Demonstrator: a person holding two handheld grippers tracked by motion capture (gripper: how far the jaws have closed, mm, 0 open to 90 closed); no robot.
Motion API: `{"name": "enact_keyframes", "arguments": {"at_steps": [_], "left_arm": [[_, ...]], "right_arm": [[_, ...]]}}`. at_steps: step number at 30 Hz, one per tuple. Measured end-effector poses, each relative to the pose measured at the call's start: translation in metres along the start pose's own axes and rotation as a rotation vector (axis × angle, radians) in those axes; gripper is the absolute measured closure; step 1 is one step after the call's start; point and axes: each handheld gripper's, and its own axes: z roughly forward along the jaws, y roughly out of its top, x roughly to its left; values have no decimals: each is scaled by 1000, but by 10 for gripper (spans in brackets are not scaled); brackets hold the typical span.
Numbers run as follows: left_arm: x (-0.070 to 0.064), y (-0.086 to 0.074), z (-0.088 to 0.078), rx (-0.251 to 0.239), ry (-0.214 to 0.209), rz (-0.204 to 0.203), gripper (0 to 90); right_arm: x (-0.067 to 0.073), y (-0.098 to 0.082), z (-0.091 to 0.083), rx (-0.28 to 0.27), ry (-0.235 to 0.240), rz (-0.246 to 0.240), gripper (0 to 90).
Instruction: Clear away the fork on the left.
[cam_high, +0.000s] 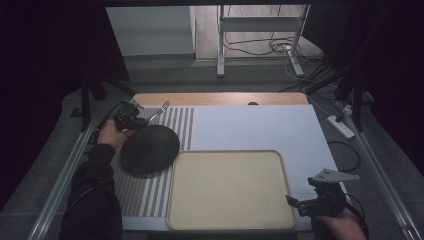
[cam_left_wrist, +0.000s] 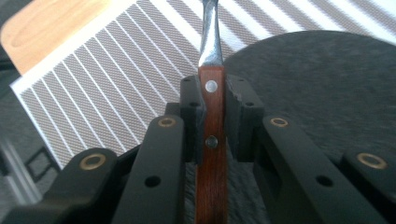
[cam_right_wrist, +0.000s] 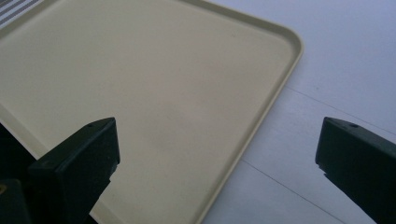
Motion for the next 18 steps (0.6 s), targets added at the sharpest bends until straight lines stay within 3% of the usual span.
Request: {"name": "enact_keyframes", "arguments": {"at_steps": [6, 18], "left_arm": [[-13, -9, -13, -50, -48, -44, 776], [-51, -26, -35, -106, -93, -91, 776]], "right_arm": [[0, 0, 0, 1, 1, -3, 3], [1, 0, 0, 1, 0, -7, 3]]}}
